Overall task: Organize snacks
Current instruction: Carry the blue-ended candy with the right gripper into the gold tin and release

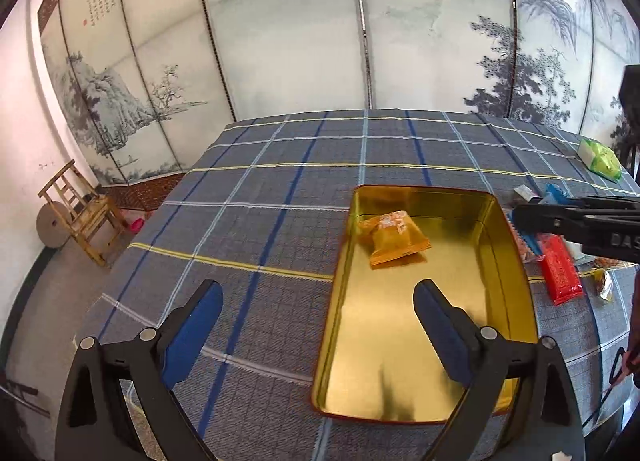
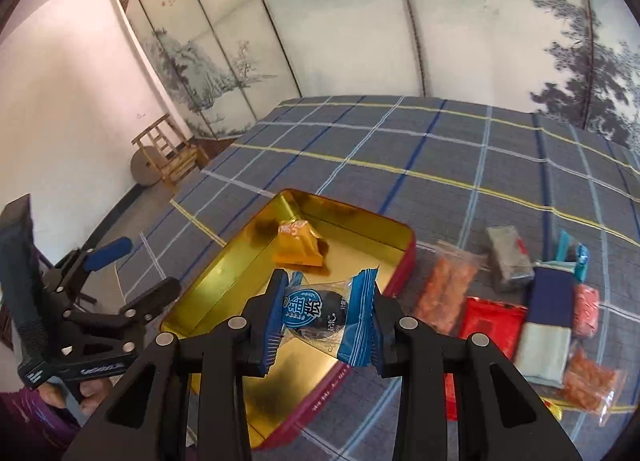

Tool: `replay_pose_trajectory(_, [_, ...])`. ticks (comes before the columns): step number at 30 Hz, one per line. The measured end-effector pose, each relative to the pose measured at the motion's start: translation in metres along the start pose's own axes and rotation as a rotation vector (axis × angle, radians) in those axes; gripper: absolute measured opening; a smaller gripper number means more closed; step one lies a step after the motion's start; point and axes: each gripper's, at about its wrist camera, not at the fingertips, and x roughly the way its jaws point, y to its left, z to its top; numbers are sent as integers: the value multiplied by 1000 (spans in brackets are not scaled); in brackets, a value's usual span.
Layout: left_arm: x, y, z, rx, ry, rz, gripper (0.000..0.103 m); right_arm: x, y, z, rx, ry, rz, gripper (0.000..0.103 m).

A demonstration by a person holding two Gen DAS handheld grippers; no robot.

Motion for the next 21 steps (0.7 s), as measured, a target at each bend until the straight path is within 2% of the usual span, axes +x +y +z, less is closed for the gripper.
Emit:
replay_pose_trajectory(6, [-4, 26, -19, -13, 22, 6, 95, 69, 10, 17, -49, 125, -33, 37])
replay_pose_trajectory(14, [-12, 23, -21, -6, 5, -31, 95, 117, 10, 37, -54, 176, -80, 37])
replay_pose_trajectory(16, [-12, 19, -21, -2, 7, -36, 95, 121, 6, 42, -25, 160, -87, 39])
replay_pose_trajectory(18, [-12, 16, -21, 1, 10, -43, 95, 118, 1, 47, 25, 125, -71, 46])
replay_pose_trajectory(20, [-14, 13, -22, 5, 12, -43, 95, 101, -4, 48, 65, 55, -59, 56])
replay_pose_trajectory(21, [-15, 13, -21, 6, 9, -44, 95, 87, -9, 46, 81, 10, -46, 56])
